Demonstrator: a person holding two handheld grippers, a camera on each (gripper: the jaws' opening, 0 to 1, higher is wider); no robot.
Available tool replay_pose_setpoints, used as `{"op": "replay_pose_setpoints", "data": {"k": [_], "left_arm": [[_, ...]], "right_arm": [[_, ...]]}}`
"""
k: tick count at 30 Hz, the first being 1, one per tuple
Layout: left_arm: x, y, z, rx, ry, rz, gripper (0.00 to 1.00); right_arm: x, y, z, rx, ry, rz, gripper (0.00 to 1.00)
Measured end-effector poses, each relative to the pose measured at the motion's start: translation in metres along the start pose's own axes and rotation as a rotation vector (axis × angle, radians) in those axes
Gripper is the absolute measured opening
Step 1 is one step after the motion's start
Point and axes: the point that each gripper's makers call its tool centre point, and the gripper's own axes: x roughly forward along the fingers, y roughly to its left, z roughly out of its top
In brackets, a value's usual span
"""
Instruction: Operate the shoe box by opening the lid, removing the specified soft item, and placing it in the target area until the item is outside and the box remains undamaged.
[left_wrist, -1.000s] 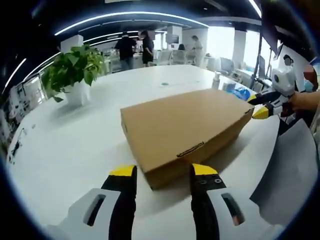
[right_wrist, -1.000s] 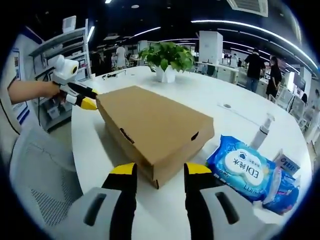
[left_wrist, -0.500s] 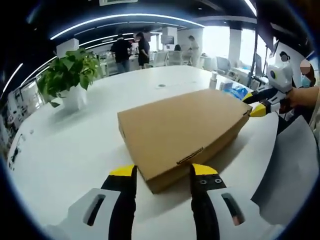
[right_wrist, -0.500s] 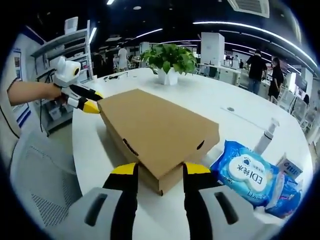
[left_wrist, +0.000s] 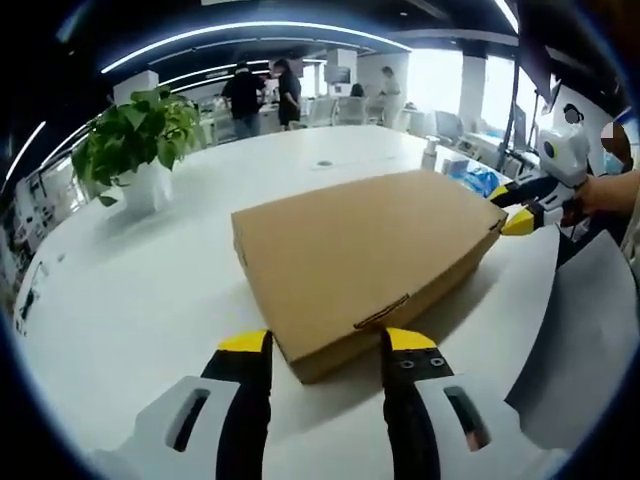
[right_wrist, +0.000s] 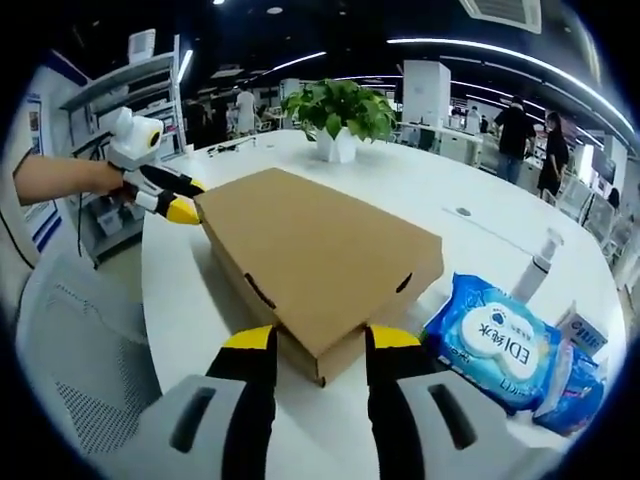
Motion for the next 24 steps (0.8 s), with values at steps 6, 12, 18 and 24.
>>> {"op": "replay_pose_setpoints", "data": {"k": [6,12,18,24], "left_arm": [[0.006,0.004,0.006,0.006,0.006,-0.004,0.43],[0.014,0.009,0.012,0.006,0.005,-0.004,0.43],[0.022,0.014,0.019,0.004,0.006,0.000,0.43],[0.035,0.020,0.028,-0.001,0.001,0.006,0.43]], "right_arm": [[0.005,-0.007,0.003,0.000,0.004,-0.001,0.32],[0.012,-0.016,0.007,-0.004,0.012,-0.002,0.33],[0.020,-0.027,0.011,-0.012,0.018,-0.004,0.33],[0.029,-0.043,0.017,-0.007,0.030,-0.006,0.33]]}}
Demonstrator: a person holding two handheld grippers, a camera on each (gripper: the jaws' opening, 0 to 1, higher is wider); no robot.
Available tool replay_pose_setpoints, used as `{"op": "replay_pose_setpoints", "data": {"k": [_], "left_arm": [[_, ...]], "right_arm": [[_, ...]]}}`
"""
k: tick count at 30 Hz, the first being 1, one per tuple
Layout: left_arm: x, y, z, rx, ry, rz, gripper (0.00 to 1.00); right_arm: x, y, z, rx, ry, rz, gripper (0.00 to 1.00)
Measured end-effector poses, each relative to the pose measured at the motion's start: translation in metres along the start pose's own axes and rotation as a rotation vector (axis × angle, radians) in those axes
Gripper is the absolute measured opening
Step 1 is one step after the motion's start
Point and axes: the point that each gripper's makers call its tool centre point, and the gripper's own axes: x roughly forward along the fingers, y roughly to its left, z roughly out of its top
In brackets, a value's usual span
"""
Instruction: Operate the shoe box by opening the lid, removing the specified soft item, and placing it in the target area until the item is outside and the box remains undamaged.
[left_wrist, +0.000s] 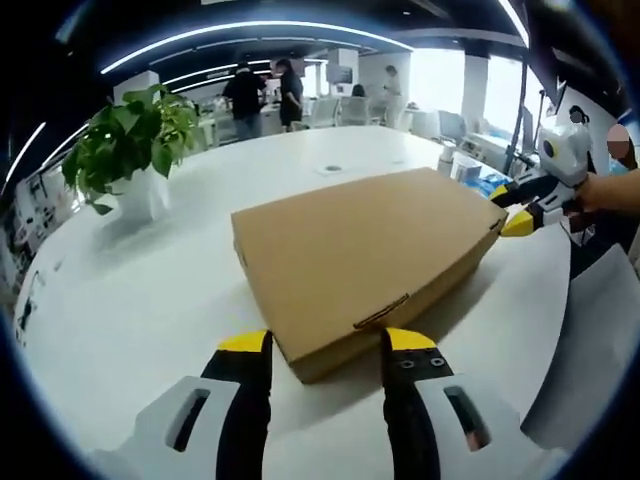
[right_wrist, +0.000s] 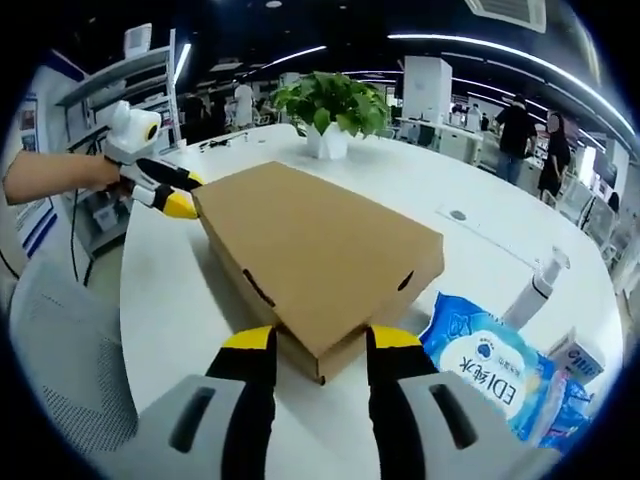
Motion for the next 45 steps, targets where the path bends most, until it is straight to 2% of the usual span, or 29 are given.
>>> {"op": "replay_pose_setpoints", "data": {"k": [8,19,38,45], "left_arm": [[0.018,0.011,0.014,-0.002,0.000,0.001,0.43],[0.036,0.022,0.029,0.000,0.013,-0.004,0.43],[0.035,0.022,0.029,-0.020,0.017,-0.002,0.43],[0.022,0.018,0.032,-0.012,0.002,0.001,0.44]], "right_arm": [[0.013,-0.020,0.009,0.012,0.006,-0.001,0.34],[0.026,-0.039,0.018,-0.026,0.039,-0.009,0.33],[0.025,-0.039,0.016,-0.018,0.039,-0.021,0.34],[0.011,-0.041,0.011,-0.007,0.025,-0.046,0.38]]}}
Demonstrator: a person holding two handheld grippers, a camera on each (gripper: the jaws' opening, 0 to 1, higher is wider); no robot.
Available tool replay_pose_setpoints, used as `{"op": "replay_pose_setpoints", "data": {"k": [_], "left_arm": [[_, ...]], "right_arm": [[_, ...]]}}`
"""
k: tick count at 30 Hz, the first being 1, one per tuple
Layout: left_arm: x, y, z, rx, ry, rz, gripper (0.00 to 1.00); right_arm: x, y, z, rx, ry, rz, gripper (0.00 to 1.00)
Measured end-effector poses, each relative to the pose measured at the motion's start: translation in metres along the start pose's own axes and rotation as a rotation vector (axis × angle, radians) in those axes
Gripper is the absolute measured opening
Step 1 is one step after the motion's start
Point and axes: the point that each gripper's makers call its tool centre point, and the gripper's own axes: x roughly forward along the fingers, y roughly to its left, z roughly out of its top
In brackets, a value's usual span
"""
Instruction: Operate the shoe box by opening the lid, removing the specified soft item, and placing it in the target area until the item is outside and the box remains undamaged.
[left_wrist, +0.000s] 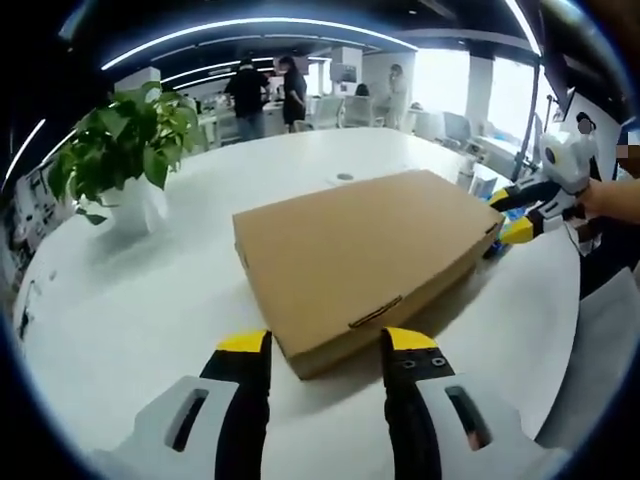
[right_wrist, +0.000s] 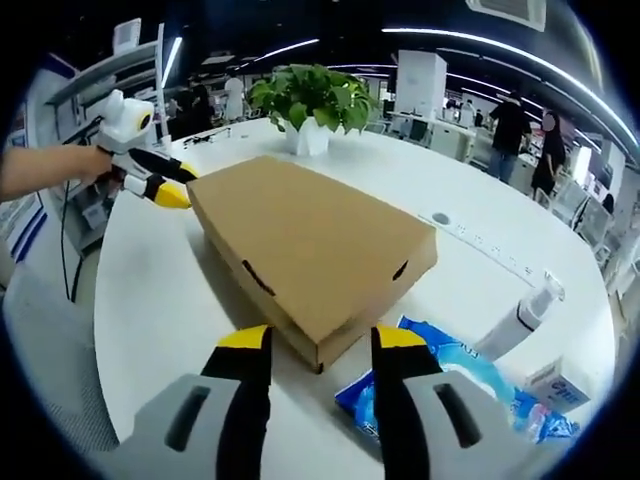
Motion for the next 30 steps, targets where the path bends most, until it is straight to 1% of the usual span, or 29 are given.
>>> {"op": "replay_pose_setpoints", "data": {"k": [6,7,12,14,17,19,23,26,30], "left_arm": [[-0.019,-0.007,0.000,-0.002,-0.029,0.010,0.47],[-0.024,-0.010,0.001,-0.007,-0.042,0.010,0.47],[-0.040,-0.026,-0.001,-0.015,-0.075,0.007,0.49],[-0.043,-0.030,-0.001,-0.019,-0.082,0.004,0.50],[-0.053,-0.045,-0.004,-0.030,-0.103,-0.001,0.51],[-0.057,-0.055,-0.006,-0.053,-0.111,-0.008,0.52],[-0.070,-0.072,-0.006,-0.056,-0.151,0.003,0.54],[-0.079,-0.086,-0.008,-0.051,-0.169,-0.007,0.55],[-0.093,-0.103,-0.010,-0.041,-0.198,-0.018,0.59]], "right_arm": [[-0.028,-0.008,-0.006,0.038,-0.043,-0.053,0.39],[-0.033,-0.009,-0.008,0.040,-0.046,-0.057,0.40],[-0.057,-0.015,-0.021,0.042,-0.057,-0.114,0.42],[-0.068,-0.018,-0.026,0.058,-0.067,-0.137,0.42],[-0.085,-0.021,-0.033,0.105,-0.103,-0.167,0.44],[-0.094,-0.021,-0.038,0.105,-0.105,-0.183,0.46],[-0.110,-0.020,-0.046,0.107,-0.112,-0.202,0.49],[-0.123,-0.017,-0.050,0.119,-0.127,-0.212,0.52],[-0.139,-0.012,-0.061,0.117,-0.118,-0.232,0.55]]}}
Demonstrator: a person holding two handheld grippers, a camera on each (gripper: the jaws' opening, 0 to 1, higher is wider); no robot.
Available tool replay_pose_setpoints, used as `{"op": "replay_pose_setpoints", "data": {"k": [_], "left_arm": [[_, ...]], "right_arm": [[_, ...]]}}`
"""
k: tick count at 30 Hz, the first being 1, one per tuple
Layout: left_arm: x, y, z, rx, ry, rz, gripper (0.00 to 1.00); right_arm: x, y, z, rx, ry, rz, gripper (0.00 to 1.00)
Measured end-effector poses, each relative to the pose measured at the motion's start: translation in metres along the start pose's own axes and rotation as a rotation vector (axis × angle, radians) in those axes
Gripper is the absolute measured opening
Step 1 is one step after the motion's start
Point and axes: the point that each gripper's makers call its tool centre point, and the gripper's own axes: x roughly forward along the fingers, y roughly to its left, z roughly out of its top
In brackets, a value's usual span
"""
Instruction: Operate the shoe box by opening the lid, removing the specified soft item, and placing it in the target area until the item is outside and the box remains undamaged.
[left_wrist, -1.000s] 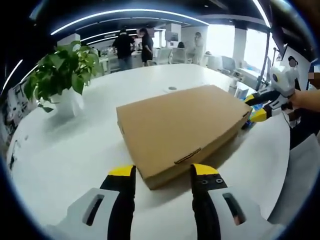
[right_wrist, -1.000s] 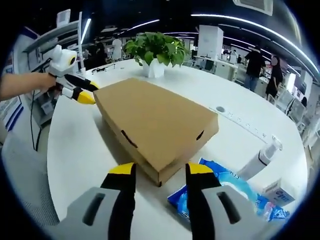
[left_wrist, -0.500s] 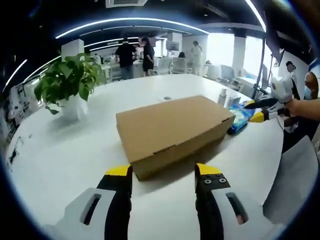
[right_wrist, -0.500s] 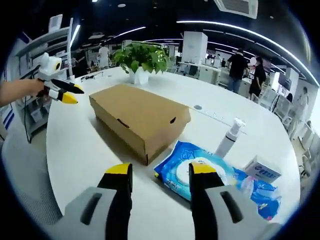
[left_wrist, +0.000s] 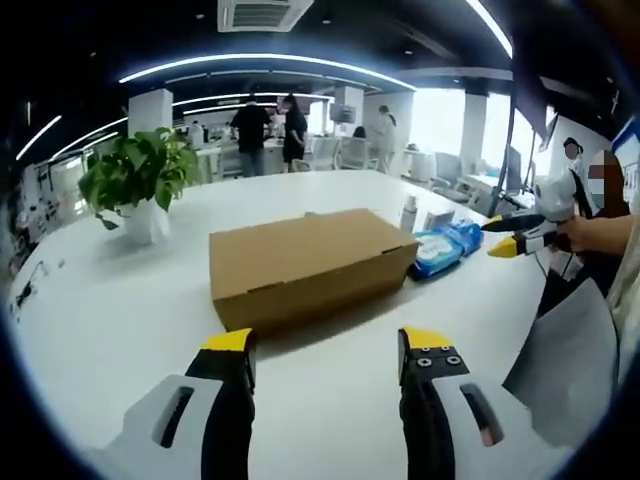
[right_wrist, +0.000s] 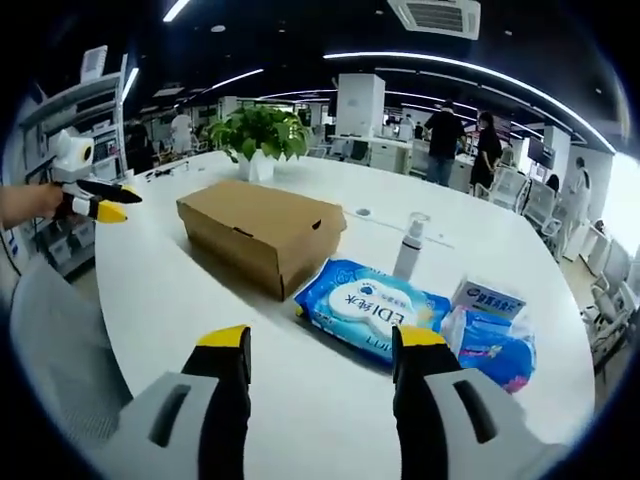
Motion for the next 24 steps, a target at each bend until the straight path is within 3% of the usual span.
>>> {"op": "replay_pose_setpoints", "data": {"k": [8,10,12,16,20,24], "left_arm": [[-0.025,-0.018,0.004,0.027,-0.049,0.007,0.69],[-0.030,-0.021,-0.001,0.029,-0.033,0.012,0.74],[-0.035,-0.028,-0.002,0.058,-0.054,0.001,0.78],[-0.039,-0.036,-0.010,0.038,-0.077,0.004,0.84],[-0.041,-0.041,-0.018,0.026,-0.086,0.024,0.99],[-0.042,-0.043,-0.026,0.011,-0.069,0.039,1.00]], "right_arm": [[-0.034,0.004,-0.016,0.003,-0.002,-0.026,0.63],[-0.042,0.006,-0.019,0.012,-0.012,-0.031,0.66],[-0.050,0.007,-0.026,0.021,-0.012,-0.039,0.67],[-0.062,0.012,-0.038,0.031,-0.029,-0.056,0.73],[-0.069,0.016,-0.048,0.059,-0.031,-0.071,0.81],[-0.076,0.018,-0.050,0.102,-0.053,-0.084,0.86]]}}
